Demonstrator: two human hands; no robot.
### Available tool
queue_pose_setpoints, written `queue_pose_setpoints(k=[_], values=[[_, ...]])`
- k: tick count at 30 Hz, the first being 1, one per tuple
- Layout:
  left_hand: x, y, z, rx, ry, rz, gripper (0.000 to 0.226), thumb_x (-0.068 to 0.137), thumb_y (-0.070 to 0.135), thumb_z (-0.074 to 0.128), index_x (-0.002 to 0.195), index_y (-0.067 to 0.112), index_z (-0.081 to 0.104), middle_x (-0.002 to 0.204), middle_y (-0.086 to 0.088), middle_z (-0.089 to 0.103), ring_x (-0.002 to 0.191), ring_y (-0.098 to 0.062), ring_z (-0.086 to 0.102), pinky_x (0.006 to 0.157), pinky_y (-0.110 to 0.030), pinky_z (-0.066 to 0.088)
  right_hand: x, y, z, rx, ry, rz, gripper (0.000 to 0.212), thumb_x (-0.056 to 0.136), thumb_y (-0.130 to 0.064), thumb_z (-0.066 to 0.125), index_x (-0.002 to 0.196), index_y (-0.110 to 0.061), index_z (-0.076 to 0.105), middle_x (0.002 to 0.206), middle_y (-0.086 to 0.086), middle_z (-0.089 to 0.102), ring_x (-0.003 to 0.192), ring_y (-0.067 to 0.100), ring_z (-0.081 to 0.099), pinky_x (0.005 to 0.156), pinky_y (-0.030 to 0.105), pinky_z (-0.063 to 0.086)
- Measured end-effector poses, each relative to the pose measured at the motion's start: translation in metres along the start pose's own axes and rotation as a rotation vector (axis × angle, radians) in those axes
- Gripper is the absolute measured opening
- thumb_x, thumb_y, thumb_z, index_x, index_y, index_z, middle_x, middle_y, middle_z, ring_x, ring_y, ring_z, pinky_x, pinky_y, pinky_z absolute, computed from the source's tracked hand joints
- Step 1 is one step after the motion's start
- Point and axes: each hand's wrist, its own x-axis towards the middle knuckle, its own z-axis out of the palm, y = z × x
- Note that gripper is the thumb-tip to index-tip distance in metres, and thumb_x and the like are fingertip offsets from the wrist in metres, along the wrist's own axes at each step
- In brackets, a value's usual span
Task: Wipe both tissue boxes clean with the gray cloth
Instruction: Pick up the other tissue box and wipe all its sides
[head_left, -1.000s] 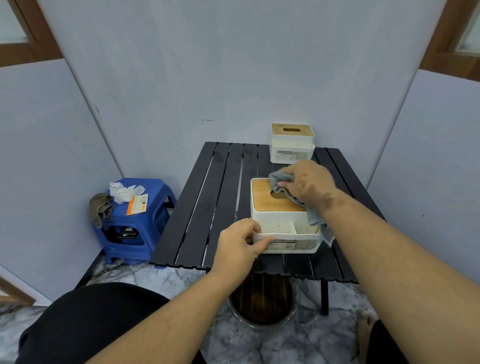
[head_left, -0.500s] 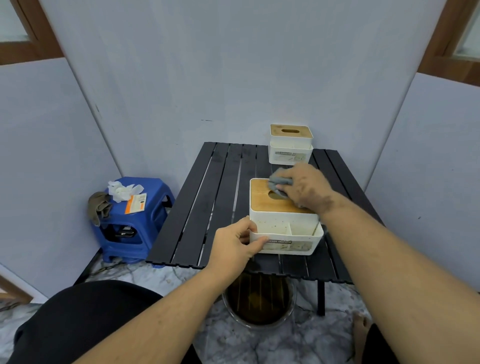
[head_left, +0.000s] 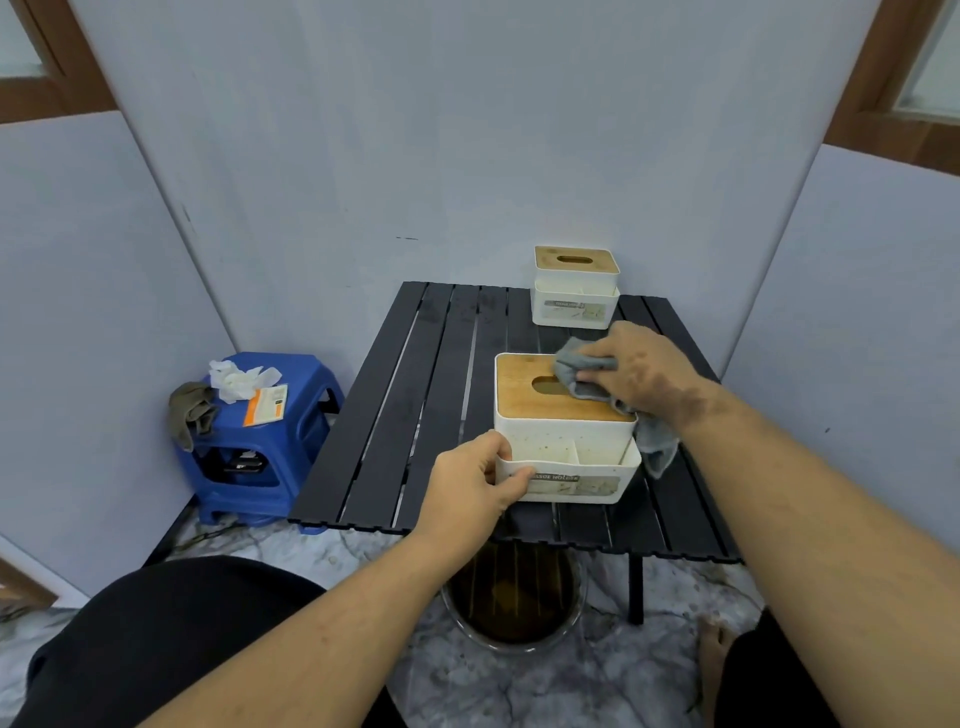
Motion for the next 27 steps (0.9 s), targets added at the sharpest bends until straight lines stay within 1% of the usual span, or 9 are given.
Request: queue_pose_setpoints(k=[3,6,10,13,16,20,23,25,27], values=[[0.0,-0.002,0.001,0.019,0.006,0.01,0.027,0.089,0.04,0.076,0.079,0.026,0.054,0.101,0.004,0.074,0.094,-0.018,0.074,0.063,-0.043,0.065,-0.01,0.03,-0.002,0.018,0.005,0.062,0.014,0.089,-0.044,0.067,0.083,-0.032,0.068,0.078,-0.003,0.062,0.065,0.015,0.062,0.051,0.02,0.041],[-0.001,0.0,0.001,0.033,0.023,0.023,0.027,0.09,0.034,0.077,0.079,0.025,0.054,0.105,0.005,0.073,0.096,-0.015,0.073,0.063,-0.039,0.065,-0.02,0.048,0.004,0.008,0.035,0.024,0.026,0.088,-0.045,0.068,0.105,-0.025,0.072,0.087,-0.005,0.054,0.074,0.011,0.054,0.065,0.024,0.041],[-0.005,0.005,0.002,0.036,0.029,0.023,0.027,0.092,0.03,0.077,0.08,0.026,0.053,0.111,0.005,0.073,0.1,-0.015,0.073,0.062,-0.033,0.065,-0.036,0.053,0.012,0.086,0.08,-0.041,0.025,0.087,-0.033,0.073,0.106,-0.017,0.076,0.092,0.001,0.055,0.082,0.018,0.055,0.076,0.031,0.046],[-0.006,0.009,0.002,0.041,0.027,0.01,0.025,0.092,0.03,0.076,0.083,0.023,0.054,0.111,0.002,0.074,0.094,-0.014,0.074,0.06,-0.03,0.064,-0.043,0.044,0.013,0.116,0.085,-0.119,0.02,0.087,-0.028,0.074,0.106,-0.022,0.078,0.093,0.001,0.053,0.086,0.021,0.058,0.083,0.035,0.049],[-0.007,0.013,0.001,0.054,0.041,0.01,0.026,0.091,0.027,0.078,0.081,0.023,0.054,0.098,-0.002,0.075,0.08,-0.013,0.072,0.051,-0.018,0.053,-0.043,0.024,0.018,0.071,0.062,-0.192,0.021,0.088,-0.03,0.072,0.108,-0.032,0.076,0.094,0.0,0.053,0.087,0.018,0.056,0.084,0.035,0.049],[-0.009,0.014,0.002,0.025,0.052,0.005,0.027,0.089,0.026,0.08,0.081,0.02,0.055,0.073,0.006,0.069,0.063,-0.002,0.066,0.046,-0.019,0.046,-0.037,-0.018,0.029,0.107,0.072,-0.198,0.024,0.089,-0.035,0.069,0.112,-0.028,0.072,0.099,-0.002,0.057,0.078,0.011,0.056,0.072,0.025,0.05],[-0.01,0.015,0.001,0.037,0.073,0.026,0.029,0.088,0.023,0.081,0.082,0.013,0.055,0.051,0.013,0.053,0.044,0.002,0.048,0.045,-0.013,0.033,-0.028,-0.052,0.047,0.055,0.112,-0.28,0.03,0.093,-0.035,0.06,0.121,-0.028,0.068,0.116,0.008,0.059,0.095,0.024,0.059,0.075,0.029,0.043],[-0.009,0.016,-0.002,0.028,0.074,0.038,0.03,0.088,0.023,0.081,0.081,0.012,0.054,0.047,0.014,0.051,0.043,0.0,0.046,0.046,-0.014,0.032,-0.025,-0.064,0.052,0.058,0.099,-0.294,0.029,0.095,-0.027,0.059,0.123,-0.023,0.068,0.121,0.016,0.057,0.104,0.032,0.056,0.077,0.03,0.037],[-0.009,0.015,-0.003,0.015,0.048,0.033,0.03,0.089,0.024,0.081,0.081,0.014,0.054,0.048,0.014,0.053,0.043,-0.001,0.045,0.047,-0.018,0.033,-0.026,-0.064,0.05,0.053,0.078,-0.278,0.025,0.096,-0.025,0.061,0.119,-0.022,0.068,0.116,0.012,0.058,0.104,0.031,0.058,0.071,0.025,0.035]])
